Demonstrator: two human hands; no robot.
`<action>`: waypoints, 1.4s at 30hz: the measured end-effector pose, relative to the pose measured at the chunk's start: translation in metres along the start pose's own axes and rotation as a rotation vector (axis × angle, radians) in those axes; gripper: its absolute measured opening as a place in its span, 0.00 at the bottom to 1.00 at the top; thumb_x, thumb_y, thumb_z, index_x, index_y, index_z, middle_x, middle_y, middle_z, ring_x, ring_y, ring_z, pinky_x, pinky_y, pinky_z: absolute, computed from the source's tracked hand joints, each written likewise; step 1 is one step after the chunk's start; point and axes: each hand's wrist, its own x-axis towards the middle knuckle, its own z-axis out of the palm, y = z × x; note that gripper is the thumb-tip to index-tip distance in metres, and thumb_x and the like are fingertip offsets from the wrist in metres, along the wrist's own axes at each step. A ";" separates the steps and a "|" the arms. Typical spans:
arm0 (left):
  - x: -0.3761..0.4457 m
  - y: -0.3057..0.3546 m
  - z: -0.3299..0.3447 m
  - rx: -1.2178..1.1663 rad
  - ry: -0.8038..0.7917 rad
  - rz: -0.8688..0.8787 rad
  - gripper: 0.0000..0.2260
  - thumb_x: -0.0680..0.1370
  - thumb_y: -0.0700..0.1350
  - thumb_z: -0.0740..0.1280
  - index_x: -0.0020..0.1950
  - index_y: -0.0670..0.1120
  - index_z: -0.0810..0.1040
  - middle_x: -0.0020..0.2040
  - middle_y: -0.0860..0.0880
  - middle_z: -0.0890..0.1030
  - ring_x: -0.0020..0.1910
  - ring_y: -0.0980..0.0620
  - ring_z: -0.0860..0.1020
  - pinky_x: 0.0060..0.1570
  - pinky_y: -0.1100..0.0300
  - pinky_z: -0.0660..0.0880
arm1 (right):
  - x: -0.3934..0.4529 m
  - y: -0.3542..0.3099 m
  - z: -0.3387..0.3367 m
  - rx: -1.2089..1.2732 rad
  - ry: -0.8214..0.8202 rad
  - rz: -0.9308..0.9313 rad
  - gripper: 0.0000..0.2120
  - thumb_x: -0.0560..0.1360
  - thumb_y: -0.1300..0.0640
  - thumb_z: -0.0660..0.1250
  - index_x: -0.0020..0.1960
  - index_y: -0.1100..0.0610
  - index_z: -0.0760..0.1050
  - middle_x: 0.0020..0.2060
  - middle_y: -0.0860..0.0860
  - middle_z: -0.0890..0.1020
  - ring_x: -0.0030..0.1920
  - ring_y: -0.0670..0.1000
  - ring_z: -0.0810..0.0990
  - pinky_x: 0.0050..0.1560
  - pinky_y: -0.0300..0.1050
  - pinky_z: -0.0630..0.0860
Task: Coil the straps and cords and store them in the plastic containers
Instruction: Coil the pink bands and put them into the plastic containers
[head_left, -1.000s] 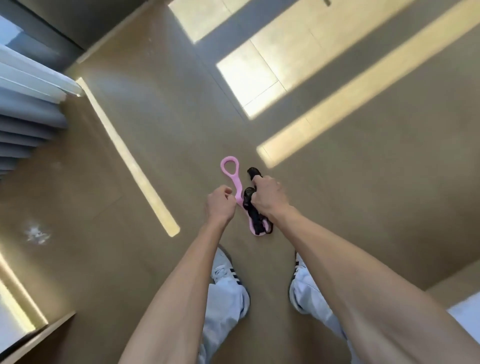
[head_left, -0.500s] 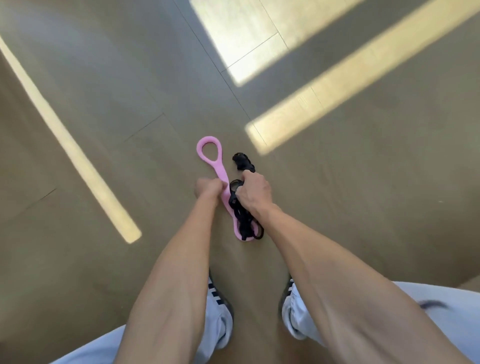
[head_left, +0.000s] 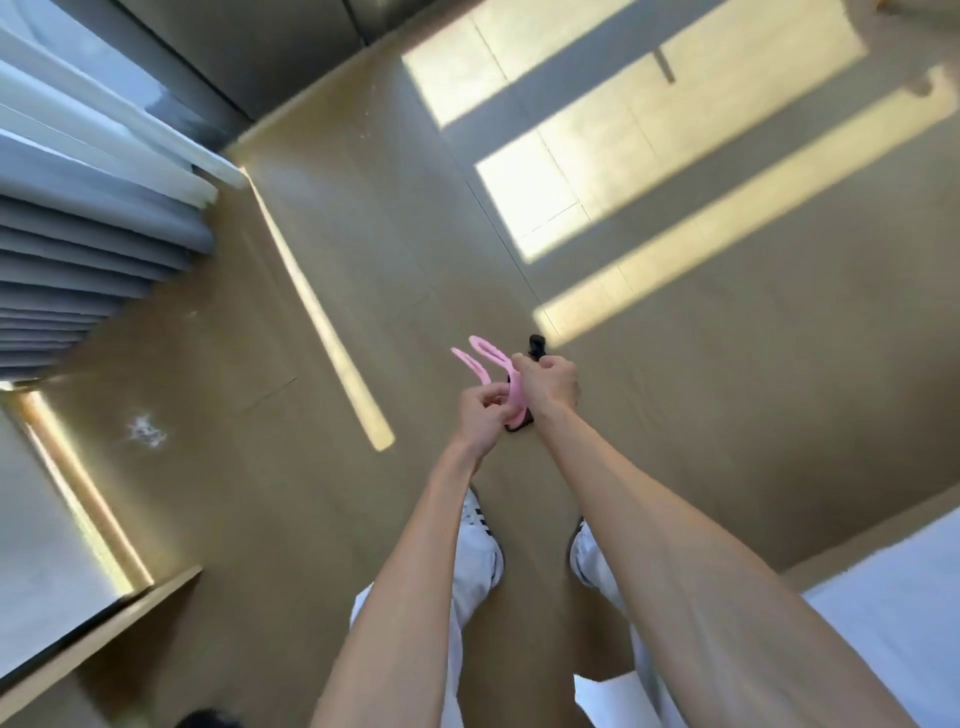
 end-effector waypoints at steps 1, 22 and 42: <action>-0.028 0.019 -0.004 -0.011 -0.004 0.015 0.05 0.75 0.28 0.67 0.48 0.29 0.82 0.40 0.42 0.79 0.38 0.50 0.75 0.44 0.58 0.73 | -0.025 -0.016 -0.011 0.029 -0.037 0.036 0.10 0.71 0.57 0.71 0.35 0.58 0.72 0.32 0.52 0.76 0.36 0.55 0.75 0.41 0.47 0.75; -0.388 0.240 -0.099 -1.051 -0.144 -0.341 0.16 0.81 0.29 0.53 0.66 0.39 0.70 0.42 0.35 0.79 0.37 0.42 0.80 0.36 0.53 0.81 | -0.475 -0.188 -0.162 0.172 -0.379 -0.174 0.13 0.78 0.53 0.67 0.45 0.64 0.76 0.23 0.51 0.70 0.22 0.49 0.66 0.27 0.42 0.70; -0.558 0.264 -0.266 -0.170 0.452 0.666 0.10 0.80 0.44 0.64 0.42 0.50 0.83 0.42 0.44 0.84 0.45 0.40 0.82 0.51 0.41 0.80 | -0.637 -0.219 -0.027 0.127 -0.323 -1.002 0.31 0.82 0.35 0.54 0.40 0.61 0.76 0.34 0.56 0.81 0.35 0.52 0.81 0.38 0.48 0.78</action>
